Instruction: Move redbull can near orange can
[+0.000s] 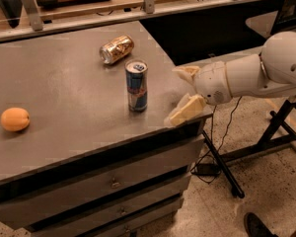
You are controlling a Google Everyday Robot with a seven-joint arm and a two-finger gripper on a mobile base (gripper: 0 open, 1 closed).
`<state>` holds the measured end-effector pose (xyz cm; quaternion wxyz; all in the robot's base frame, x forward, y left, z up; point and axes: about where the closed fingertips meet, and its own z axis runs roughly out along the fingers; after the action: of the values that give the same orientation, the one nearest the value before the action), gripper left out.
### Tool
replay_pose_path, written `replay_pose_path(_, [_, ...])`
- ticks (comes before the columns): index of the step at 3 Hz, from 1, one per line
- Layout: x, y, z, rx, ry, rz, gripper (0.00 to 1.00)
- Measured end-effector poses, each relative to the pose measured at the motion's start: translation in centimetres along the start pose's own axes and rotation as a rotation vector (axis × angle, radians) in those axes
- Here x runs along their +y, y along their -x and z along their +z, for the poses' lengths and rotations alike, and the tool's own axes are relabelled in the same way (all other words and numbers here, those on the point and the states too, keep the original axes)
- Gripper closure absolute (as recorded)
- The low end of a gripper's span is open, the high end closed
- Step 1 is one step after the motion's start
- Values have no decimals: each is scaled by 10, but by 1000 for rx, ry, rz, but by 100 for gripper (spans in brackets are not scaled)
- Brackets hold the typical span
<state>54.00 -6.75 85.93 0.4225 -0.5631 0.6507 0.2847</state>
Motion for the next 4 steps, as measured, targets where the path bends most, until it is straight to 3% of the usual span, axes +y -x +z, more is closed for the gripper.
replay_pose_path(2, [-6,19,45,-84,18,-26,0])
replay_pose_path(4, [-5,36,78,-156,111,-43,39])
